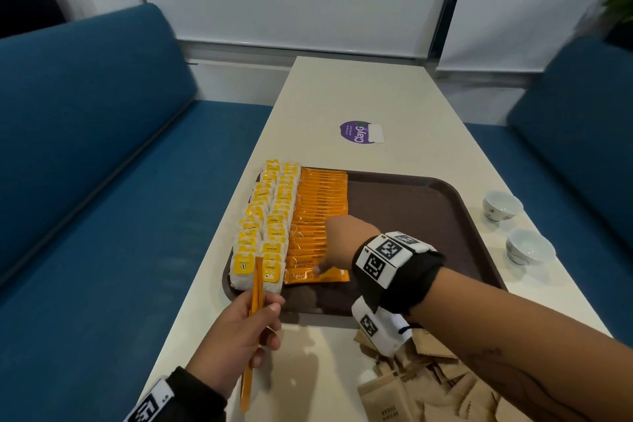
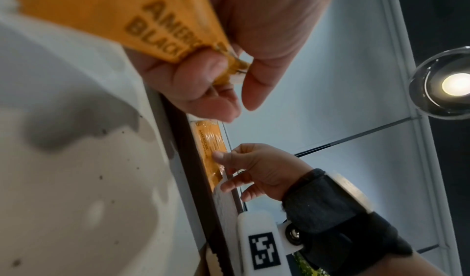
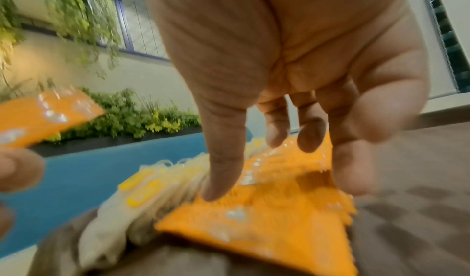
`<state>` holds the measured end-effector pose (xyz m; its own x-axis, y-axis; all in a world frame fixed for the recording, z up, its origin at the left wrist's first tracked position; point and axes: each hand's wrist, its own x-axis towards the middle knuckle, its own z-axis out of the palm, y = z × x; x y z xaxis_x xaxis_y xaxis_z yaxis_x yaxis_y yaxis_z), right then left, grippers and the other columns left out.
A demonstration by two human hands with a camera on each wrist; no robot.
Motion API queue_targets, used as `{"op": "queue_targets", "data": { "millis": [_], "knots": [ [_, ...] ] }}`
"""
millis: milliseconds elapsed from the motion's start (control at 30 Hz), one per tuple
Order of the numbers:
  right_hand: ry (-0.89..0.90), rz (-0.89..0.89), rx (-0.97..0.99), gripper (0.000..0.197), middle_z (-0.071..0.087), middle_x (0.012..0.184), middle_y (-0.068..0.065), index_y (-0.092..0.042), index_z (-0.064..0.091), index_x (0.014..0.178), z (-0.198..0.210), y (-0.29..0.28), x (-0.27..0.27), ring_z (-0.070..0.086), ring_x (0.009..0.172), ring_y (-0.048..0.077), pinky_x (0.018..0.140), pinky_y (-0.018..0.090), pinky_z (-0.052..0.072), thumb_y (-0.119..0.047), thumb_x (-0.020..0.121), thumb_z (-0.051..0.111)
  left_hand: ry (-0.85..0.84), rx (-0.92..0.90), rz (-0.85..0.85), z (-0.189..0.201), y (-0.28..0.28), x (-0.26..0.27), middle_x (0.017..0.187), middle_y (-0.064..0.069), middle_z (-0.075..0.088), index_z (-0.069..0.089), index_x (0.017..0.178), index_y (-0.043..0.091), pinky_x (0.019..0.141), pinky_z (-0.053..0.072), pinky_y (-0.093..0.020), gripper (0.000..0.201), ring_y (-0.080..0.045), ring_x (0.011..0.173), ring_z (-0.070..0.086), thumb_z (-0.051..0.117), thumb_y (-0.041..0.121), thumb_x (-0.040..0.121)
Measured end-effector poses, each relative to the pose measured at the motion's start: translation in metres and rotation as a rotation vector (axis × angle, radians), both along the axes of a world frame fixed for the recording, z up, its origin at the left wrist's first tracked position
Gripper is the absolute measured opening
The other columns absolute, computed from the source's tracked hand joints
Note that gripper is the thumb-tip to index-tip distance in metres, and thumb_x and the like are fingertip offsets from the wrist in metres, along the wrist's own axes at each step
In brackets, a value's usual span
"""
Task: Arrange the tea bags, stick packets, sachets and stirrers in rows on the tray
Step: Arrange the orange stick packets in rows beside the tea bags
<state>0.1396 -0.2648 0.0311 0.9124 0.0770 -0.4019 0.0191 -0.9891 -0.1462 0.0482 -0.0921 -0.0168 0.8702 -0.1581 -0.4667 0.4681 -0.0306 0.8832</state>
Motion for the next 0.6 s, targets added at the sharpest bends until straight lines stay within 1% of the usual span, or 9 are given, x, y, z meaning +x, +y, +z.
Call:
{"op": "queue_targets", "data": {
  "millis": [67, 167, 233, 267, 333, 433, 467, 533, 600],
  "knots": [
    [-0.05, -0.028, 0.117, 0.038, 0.059, 0.088, 0.004, -0.007, 0.06, 0.101, 0.01, 0.0, -0.007, 0.056, 0.08, 0.017, 0.073, 0.031, 0.049, -0.04, 0.084, 0.068, 0.063, -0.11, -0.022, 0.004, 0.001, 0.001, 0.066, -0.009, 0.059, 0.061, 0.105, 0.006, 0.036, 0.036, -0.02, 0.021, -0.019, 0.054, 0.056, 0.043, 0.014, 0.097],
    [-0.109, -0.055, 0.455, 0.017, 0.063, 0.092, 0.006, -0.009, 0.064, 0.093, 0.02, 0.001, -0.031, 0.057, 0.082, 0.016, 0.074, 0.03, 0.048, -0.026, 0.089, 0.064, 0.142, -0.31, -0.071, 0.013, 0.0, 0.001, 0.074, -0.015, 0.065, 0.06, 0.111, 0.004, 0.038, 0.044, -0.022, 0.028, -0.025, 0.059, 0.064, 0.042, 0.018, 0.096],
    [-0.112, -0.074, 0.669, 0.01, 0.06, 0.091, 0.0, -0.014, 0.064, 0.097, 0.02, 0.0, -0.051, 0.057, 0.081, 0.012, 0.075, 0.028, 0.049, -0.021, 0.089, 0.064, 0.162, -0.38, -0.128, 0.017, -0.001, 0.001, 0.08, -0.018, 0.067, 0.06, 0.111, 0.004, 0.04, 0.051, -0.026, 0.032, -0.028, 0.064, 0.068, 0.047, 0.022, 0.088],
    [-0.1, -0.09, 0.759, 0.014, 0.058, 0.089, -0.002, -0.016, 0.063, 0.102, 0.018, -0.001, -0.059, 0.057, 0.076, 0.008, 0.071, 0.023, 0.049, -0.02, 0.089, 0.064, 0.163, -0.384, -0.166, 0.019, -0.002, 0.002, 0.082, -0.019, 0.068, 0.06, 0.112, 0.004, 0.041, 0.051, -0.026, 0.035, -0.028, 0.065, 0.068, 0.049, 0.023, 0.085],
    [-0.045, -0.159, 0.941, 0.023, 0.056, 0.088, 0.0, -0.02, 0.059, 0.11, 0.012, -0.002, -0.074, 0.055, 0.065, 0.001, 0.06, 0.014, 0.047, -0.021, 0.088, 0.065, 0.104, -0.266, -0.284, 0.021, -0.006, 0.002, 0.08, -0.014, 0.067, 0.059, 0.111, 0.008, 0.039, 0.045, -0.021, 0.031, -0.02, 0.059, 0.065, 0.05, 0.025, 0.085],
    [-0.045, -0.238, 1.061, 0.028, 0.057, 0.083, 0.004, -0.026, 0.059, 0.107, -0.002, -0.005, -0.089, 0.056, 0.063, 0.007, 0.06, 0.019, 0.048, -0.028, 0.082, 0.072, -0.089, 0.052, -0.438, 0.024, -0.017, -0.002, 0.069, 0.005, 0.06, 0.057, 0.096, 0.018, 0.04, 0.031, -0.013, 0.005, -0.001, 0.045, 0.045, 0.054, 0.021, 0.094],
    [-0.071, -0.255, 1.056, 0.024, 0.057, 0.079, 0.004, -0.026, 0.06, 0.102, -0.006, -0.007, -0.093, 0.056, 0.062, 0.009, 0.059, 0.021, 0.047, -0.025, 0.081, 0.073, -0.137, 0.086, -0.465, 0.024, -0.021, -0.003, 0.065, 0.012, 0.058, 0.058, 0.097, 0.02, 0.041, 0.03, -0.01, 0.005, 0.001, 0.043, 0.044, 0.057, 0.02, 0.092],
    [-0.12, -0.293, 1.048, 0.017, 0.057, 0.071, 0.004, -0.019, 0.061, 0.091, -0.011, -0.016, -0.097, 0.053, 0.056, 0.01, 0.053, 0.024, 0.045, -0.009, 0.081, 0.071, -0.17, 0.097, -0.481, 0.023, -0.027, -0.007, 0.064, 0.017, 0.058, 0.06, 0.105, 0.022, 0.043, 0.031, -0.007, 0.019, 0.004, 0.044, 0.047, 0.064, 0.023, 0.087],
    [-0.109, -0.358, 1.114, 0.02, 0.056, 0.069, 0.005, -0.013, 0.06, 0.087, -0.011, -0.028, -0.099, 0.05, 0.049, 0.01, 0.042, 0.024, 0.041, 0.005, 0.08, 0.068, -0.148, 0.093, -0.383, 0.023, -0.025, -0.007, 0.071, 0.008, 0.058, 0.064, 0.105, 0.025, 0.042, 0.031, -0.013, 0.025, 0.002, 0.048, 0.047, 0.07, 0.023, 0.08]
  ]
}}
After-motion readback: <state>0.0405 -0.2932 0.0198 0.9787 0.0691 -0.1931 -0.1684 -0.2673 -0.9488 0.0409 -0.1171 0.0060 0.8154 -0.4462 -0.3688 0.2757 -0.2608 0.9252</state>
